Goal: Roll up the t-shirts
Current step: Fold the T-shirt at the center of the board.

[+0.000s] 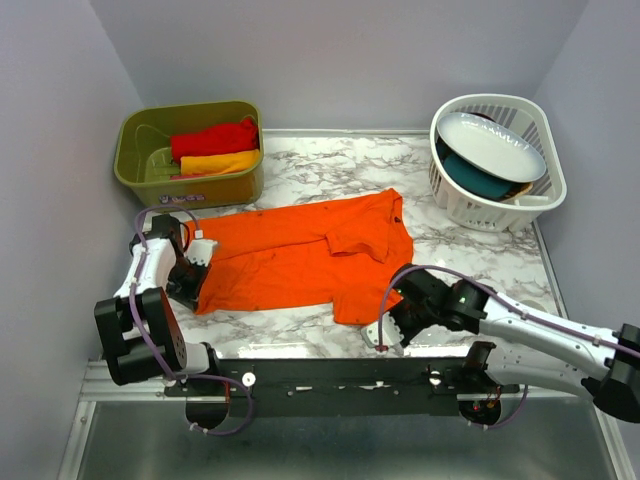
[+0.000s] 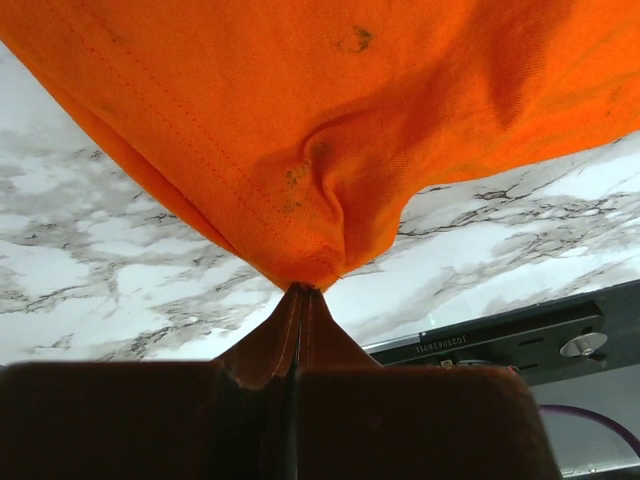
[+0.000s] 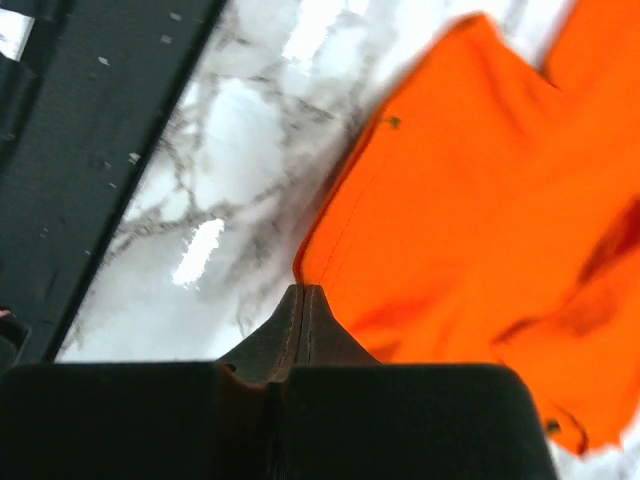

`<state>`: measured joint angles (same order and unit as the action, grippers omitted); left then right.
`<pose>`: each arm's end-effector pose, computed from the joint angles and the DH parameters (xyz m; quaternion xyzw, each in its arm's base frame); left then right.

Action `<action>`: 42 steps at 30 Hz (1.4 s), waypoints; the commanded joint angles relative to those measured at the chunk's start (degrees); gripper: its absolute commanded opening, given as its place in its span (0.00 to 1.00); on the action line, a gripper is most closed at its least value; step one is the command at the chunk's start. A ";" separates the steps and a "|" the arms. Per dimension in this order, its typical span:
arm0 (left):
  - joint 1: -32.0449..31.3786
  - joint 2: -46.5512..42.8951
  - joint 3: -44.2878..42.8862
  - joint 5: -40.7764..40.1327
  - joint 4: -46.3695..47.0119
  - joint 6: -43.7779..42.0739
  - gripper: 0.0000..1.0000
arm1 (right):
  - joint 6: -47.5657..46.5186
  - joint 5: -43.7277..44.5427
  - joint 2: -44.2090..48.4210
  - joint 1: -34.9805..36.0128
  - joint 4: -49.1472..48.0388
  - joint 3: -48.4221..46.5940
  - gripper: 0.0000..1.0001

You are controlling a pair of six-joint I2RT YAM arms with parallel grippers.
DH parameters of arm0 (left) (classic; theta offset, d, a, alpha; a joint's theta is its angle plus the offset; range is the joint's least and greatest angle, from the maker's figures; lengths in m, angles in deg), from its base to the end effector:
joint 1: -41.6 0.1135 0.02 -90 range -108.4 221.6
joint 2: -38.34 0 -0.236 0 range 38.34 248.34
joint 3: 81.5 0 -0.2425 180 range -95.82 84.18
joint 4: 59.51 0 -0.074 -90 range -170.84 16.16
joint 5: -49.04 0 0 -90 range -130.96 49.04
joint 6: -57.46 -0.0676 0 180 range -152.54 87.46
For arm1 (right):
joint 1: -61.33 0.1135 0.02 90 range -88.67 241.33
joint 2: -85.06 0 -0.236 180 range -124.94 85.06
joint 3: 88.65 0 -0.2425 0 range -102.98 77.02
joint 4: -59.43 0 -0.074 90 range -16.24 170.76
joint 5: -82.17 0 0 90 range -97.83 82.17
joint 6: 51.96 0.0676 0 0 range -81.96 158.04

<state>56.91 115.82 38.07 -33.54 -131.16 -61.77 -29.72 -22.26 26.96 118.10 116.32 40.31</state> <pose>0.1990 0.0454 0.1318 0.1216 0.9904 -0.0556 0.0350 0.0940 0.1742 0.1588 -0.8687 0.4248 0.1004 0.2343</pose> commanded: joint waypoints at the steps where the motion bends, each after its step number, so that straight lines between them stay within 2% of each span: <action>1: 0.33 1.54 -2.76 2.95 -3.94 -0.83 0.04 | 6.06 7.75 5.45 -1.40 4.45 -3.45 0.01; 6: 0.33 2.51 -5.57 4.70 -6.13 -0.04 0.04 | 8.97 14.08 5.29 -2.37 4.46 -7.14 0.01; 8: 0.33 2.77 -7.32 5.23 -6.92 0.05 0.04 | 9.23 17.93 5.11 -3.15 2.62 -8.46 0.01; 11: 0.33 3.65 -10.04 6.20 -8.77 0.23 0.04 | 9.58 19.27 3.62 -5.52 -0.28 -11.09 0.01; 21: 0.33 7.60 -18.31 6.64 -11.15 1.63 0.04 | 4.93 20.41 -3.93 -10.71 -7.93 -18.39 0.01; 26: 0.42 8.22 -20.69 5.06 -9.66 4.71 0.00 | 2.39 19.45 -7.72 -14.05 -11.53 -20.94 0.01; 42: 1.47 9.63 -20.51 -4.16 -5.61 10.34 0.00 | -1.84 17.16 -14.75 -20.12 -17.25 -25.16 0.01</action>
<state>57.02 126.00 18.05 -32.75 -138.63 -53.67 -29.72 -3.86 14.08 98.87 102.23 17.96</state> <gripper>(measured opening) 0.006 0.012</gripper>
